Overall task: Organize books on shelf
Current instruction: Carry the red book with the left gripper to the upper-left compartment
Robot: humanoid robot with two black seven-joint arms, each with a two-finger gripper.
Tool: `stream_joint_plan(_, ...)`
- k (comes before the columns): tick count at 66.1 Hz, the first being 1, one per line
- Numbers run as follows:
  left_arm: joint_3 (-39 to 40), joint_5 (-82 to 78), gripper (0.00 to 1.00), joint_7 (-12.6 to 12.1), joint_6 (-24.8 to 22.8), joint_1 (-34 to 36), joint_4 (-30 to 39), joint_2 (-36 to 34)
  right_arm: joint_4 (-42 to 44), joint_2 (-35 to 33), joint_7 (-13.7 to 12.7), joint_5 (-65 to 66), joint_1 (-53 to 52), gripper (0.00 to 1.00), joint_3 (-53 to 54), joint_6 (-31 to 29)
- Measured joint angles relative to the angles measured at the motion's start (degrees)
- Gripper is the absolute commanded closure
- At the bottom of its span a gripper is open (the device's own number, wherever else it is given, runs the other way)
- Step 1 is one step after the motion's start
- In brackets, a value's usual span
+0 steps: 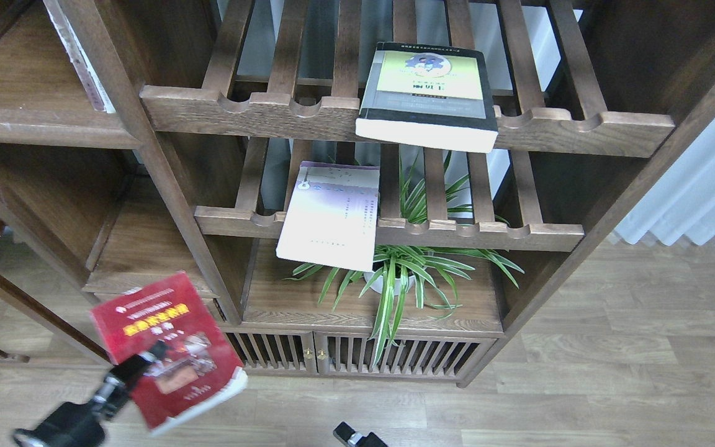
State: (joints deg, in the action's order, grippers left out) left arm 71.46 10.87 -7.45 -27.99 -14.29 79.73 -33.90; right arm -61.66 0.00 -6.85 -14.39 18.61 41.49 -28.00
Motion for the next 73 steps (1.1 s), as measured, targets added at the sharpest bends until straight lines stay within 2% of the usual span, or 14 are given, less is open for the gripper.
stream_joint_plan(15,12.8,0.1,0.96,-0.5,0.0,-0.2,4.2,-2.3,0.8,0.0,0.0,0.0,-0.1,0.01,0.0,0.0)
stream_joint_plan(25,22.0,0.1,0.95,-2.4,0.0,-0.2,5.8,-4.2,1.3,0.0,0.0,0.0,0.0,0.01,-0.1,0.0)
stream_joint_plan(43,32.0,0.0,0.95,-3.9,0.0,1.2,5.9,-10.3,2.0,0.0,0.0,0.0,0.0,0.01,-0.3,0.0)
stream_joint_plan(49,34.1,-0.2,0.96,-5.3,0.0,3.8,5.5,-11.5,2.0,0.0,0.0,0.0,0.0,0.01,-0.4,0.0)
stream_joint_plan(60,35.0,-4.4,0.96,-9.3,0.0,11.3,4.2,-11.9,2.1,0.0,0.0,0.0,0.0,0.01,-0.5,0.0)
stream_joint_plan(73,37.1,-17.8,0.95,-10.4,0.0,23.2,2.3,-11.8,2.1,0.0,0.0,0.0,0.4,0.01,-0.5,0.0)
